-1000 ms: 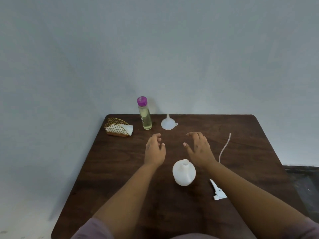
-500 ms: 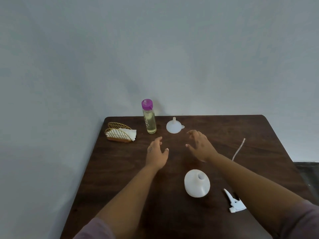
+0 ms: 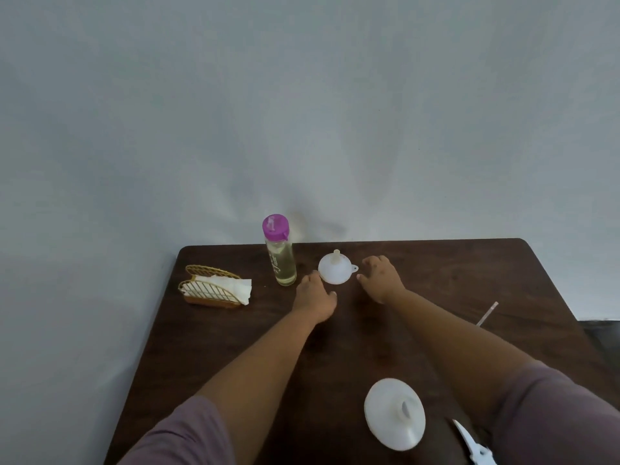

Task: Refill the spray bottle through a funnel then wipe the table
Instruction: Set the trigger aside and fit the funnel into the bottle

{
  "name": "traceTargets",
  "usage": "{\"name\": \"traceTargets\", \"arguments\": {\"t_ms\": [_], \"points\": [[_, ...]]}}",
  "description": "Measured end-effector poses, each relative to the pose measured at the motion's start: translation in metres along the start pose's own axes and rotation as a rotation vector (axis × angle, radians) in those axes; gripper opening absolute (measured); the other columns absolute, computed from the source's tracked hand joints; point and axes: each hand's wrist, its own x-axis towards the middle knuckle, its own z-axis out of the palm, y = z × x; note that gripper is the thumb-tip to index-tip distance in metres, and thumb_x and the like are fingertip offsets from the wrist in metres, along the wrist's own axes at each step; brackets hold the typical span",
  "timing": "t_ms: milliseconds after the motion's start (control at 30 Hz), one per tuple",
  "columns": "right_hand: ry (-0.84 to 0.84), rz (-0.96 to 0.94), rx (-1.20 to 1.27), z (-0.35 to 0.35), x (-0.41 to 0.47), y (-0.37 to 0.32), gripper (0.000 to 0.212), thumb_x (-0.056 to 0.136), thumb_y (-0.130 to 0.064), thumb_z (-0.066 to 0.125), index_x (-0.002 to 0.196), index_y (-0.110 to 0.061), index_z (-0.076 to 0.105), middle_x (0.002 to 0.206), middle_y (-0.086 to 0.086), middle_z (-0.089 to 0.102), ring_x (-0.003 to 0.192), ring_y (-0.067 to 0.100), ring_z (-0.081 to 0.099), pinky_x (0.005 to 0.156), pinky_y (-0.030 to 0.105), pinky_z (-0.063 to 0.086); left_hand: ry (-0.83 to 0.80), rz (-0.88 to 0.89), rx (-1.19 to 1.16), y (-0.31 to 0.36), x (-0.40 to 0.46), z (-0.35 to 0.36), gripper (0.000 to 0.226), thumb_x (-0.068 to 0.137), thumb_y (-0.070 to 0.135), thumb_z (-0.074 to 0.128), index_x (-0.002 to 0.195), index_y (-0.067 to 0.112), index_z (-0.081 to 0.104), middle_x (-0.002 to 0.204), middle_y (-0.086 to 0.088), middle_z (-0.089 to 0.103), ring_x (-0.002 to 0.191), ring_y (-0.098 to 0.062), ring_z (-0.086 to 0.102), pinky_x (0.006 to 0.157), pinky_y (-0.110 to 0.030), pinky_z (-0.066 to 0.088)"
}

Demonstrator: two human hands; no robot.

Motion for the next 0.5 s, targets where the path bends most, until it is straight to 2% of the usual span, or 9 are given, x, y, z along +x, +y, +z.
{"name": "traceTargets", "arguments": {"t_ms": [133, 300, 433, 500], "points": [[-0.002, 0.089, 0.120, 0.007, 0.022, 0.000, 0.042, 0.093, -0.014, 0.055, 0.134, -0.007, 0.048, 0.137, 0.012, 0.046, 0.121, 0.026, 0.051, 0.104, 0.032, 0.038, 0.041, -0.030, -0.153, -0.004, 0.029, -0.008, 0.074, 0.093, 0.007, 0.056, 0.154, 0.010, 0.015, 0.157, -0.010, 0.028, 0.145, -0.027, 0.027, 0.118, -0.038, 0.027], [-0.015, 0.134, 0.159, 0.021, 0.035, -0.001, 0.041, 0.091, -0.005, 0.049, 0.132, -0.006, 0.050, 0.135, 0.015, 0.049, 0.120, 0.029, 0.051, 0.102, 0.034, 0.040, -0.081, -0.165, -0.433, -0.002, 0.046, -0.002, 0.081, 0.093, 0.002, 0.050, 0.156, 0.018, 0.002, 0.158, -0.006, 0.030, 0.143, -0.026, 0.032, 0.116, -0.043, 0.031], [0.007, 0.281, 0.321, 0.027, 0.039, -0.010, 0.039, 0.094, -0.012, 0.049, 0.133, -0.008, 0.051, 0.136, 0.013, 0.050, 0.121, 0.028, 0.051, 0.096, 0.031, 0.041, -0.094, -0.187, -0.557, 0.003, 0.047, 0.006, 0.081, 0.088, 0.002, 0.051, 0.155, 0.020, 0.011, 0.158, -0.005, 0.028, 0.140, -0.027, 0.035, 0.114, -0.045, 0.034], [0.008, 0.401, 0.467, 0.026, 0.039, -0.012, 0.038, 0.093, -0.012, 0.052, 0.131, -0.008, 0.054, 0.132, 0.013, 0.054, 0.119, 0.028, 0.052, 0.093, 0.033, 0.044, -0.103, -0.225, -0.634, 0.004, 0.046, 0.008, 0.084, 0.082, 0.000, 0.052, 0.154, 0.023, 0.016, 0.157, -0.003, 0.027, 0.136, -0.028, 0.038, 0.109, -0.046, 0.041]]}}
